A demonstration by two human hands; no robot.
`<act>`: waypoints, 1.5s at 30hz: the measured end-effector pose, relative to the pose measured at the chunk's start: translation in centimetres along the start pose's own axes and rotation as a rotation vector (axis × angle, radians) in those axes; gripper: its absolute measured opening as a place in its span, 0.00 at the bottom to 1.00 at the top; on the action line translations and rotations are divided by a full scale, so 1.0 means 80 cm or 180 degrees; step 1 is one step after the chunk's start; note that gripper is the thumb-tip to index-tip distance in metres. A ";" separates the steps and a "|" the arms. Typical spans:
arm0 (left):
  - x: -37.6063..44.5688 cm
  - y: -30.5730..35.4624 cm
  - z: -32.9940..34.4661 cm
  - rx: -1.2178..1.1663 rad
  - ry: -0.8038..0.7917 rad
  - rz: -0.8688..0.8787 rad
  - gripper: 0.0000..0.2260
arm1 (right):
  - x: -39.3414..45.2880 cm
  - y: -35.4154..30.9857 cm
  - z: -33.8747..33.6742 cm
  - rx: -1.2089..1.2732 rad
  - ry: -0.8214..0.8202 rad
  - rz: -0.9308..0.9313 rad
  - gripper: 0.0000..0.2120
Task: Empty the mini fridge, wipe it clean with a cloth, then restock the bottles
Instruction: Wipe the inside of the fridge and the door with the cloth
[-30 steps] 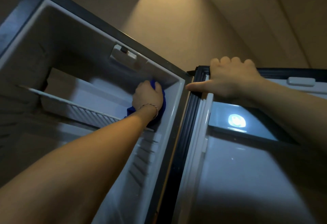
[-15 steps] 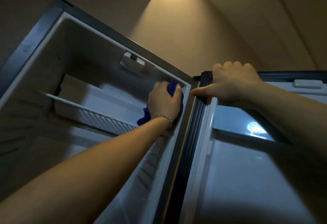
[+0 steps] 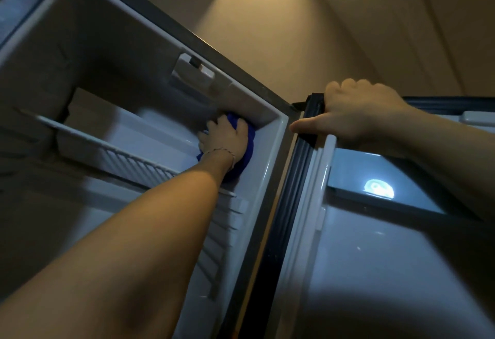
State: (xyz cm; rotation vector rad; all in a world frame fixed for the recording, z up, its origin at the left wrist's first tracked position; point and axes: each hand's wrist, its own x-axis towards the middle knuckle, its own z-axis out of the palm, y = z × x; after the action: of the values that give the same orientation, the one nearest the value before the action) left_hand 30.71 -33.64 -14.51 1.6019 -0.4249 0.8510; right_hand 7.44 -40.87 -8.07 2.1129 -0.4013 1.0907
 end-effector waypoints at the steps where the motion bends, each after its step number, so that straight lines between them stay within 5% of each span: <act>1: 0.001 0.001 -0.002 0.0120 -0.0130 -0.0070 0.27 | -0.001 0.000 0.000 0.0003 -0.0002 0.0004 0.39; 10: -0.049 -0.010 -0.013 0.0048 -0.0197 0.0395 0.22 | -0.010 -0.003 -0.005 0.0003 -0.0007 0.0060 0.45; 20: -0.084 0.003 -0.008 -0.0562 0.0597 0.0964 0.15 | -0.012 -0.005 -0.007 0.0018 -0.0013 0.0080 0.44; 34: -0.011 -0.010 0.005 -0.0113 0.0289 0.0356 0.24 | -0.007 -0.004 0.000 0.0028 -0.0051 0.0204 0.48; 45: -0.078 0.002 -0.030 -0.0118 0.0035 0.0493 0.15 | -0.010 -0.006 -0.002 0.0087 -0.0037 0.0225 0.50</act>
State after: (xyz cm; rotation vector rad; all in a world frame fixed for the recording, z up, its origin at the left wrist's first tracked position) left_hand 25.78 -32.50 -18.85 1.5442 -0.5594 0.9629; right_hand 7.13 -40.43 -8.86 2.1442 -0.4724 1.1306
